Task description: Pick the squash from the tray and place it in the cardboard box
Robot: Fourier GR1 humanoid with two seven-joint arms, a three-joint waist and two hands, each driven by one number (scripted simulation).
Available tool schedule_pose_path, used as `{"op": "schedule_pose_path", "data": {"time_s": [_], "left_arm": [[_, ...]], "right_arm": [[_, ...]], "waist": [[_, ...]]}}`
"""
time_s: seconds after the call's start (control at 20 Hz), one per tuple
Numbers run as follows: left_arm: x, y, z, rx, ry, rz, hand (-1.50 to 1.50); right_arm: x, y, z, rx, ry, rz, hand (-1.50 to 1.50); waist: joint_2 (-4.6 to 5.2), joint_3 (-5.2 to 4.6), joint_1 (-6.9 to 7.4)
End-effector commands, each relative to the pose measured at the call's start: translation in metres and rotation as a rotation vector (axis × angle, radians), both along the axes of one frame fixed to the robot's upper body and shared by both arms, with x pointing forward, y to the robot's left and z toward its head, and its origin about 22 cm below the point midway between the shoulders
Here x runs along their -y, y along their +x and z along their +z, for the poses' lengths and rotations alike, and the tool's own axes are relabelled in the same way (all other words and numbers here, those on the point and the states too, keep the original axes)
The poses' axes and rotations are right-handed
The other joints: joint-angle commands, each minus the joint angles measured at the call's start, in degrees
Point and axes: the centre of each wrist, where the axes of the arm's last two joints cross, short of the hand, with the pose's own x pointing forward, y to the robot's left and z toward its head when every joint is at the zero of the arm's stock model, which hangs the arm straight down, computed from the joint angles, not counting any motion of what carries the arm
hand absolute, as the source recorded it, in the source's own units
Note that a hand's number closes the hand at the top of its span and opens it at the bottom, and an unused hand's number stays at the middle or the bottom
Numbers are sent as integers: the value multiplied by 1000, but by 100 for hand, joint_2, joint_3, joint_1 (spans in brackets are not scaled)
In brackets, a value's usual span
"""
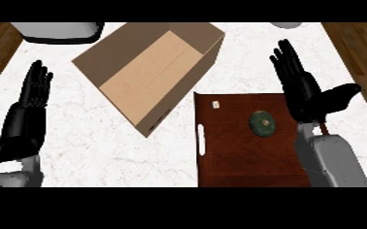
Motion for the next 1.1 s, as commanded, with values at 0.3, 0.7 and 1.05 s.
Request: {"op": "schedule_pose_path", "data": {"time_s": [0.3, 0.7, 1.05], "left_arm": [[-56, -20, -24, -288, 196, 177, 0], [-58, -11, -31, -437, 244, 217, 0], [-42, 9, -34, -437, 261, 204, 0]], "right_arm": [[85, -38, -19, 23, -665, -97, -150], [73, -137, -131, 143, -370, -273, -150], [140, -124, -111, 118, -732, -222, -150]], "waist": [[237, -24, 17], [62, 250, -107], [75, 230, 10]]}}
